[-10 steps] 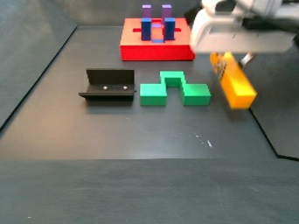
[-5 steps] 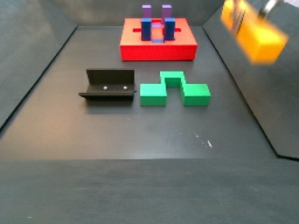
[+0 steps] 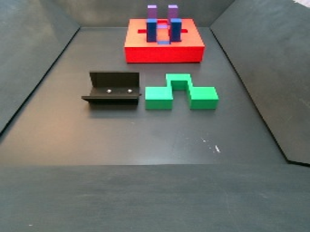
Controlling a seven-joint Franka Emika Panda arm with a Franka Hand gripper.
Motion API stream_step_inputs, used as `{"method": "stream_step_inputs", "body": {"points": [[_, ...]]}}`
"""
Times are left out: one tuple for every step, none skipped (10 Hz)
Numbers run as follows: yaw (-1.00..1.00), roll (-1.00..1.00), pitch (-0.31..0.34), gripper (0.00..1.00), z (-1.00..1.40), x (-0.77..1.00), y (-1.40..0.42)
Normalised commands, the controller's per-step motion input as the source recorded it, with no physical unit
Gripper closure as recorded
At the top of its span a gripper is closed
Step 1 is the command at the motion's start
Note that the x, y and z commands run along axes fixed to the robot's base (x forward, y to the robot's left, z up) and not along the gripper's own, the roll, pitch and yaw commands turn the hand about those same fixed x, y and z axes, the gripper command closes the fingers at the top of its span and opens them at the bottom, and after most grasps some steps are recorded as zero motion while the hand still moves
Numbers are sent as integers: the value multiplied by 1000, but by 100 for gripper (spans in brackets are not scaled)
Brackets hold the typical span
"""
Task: Pick up the yellow object. Move up. Move to above the board. Insert the yellow object.
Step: Move to above the board.
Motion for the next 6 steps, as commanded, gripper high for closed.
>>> {"method": "stream_step_inputs", "body": {"points": [[-60, 63, 170, 100, 201, 881, -1400], [-40, 97, 196, 100, 192, 887, -1400], [-5, 111, 243, 100, 174, 940, -1400], [-11, -13, 210, 100, 189, 978, -1400], [-3, -7, 186, 100, 202, 964, -1400], [9, 30, 142, 100, 212, 941, -1400]]}}
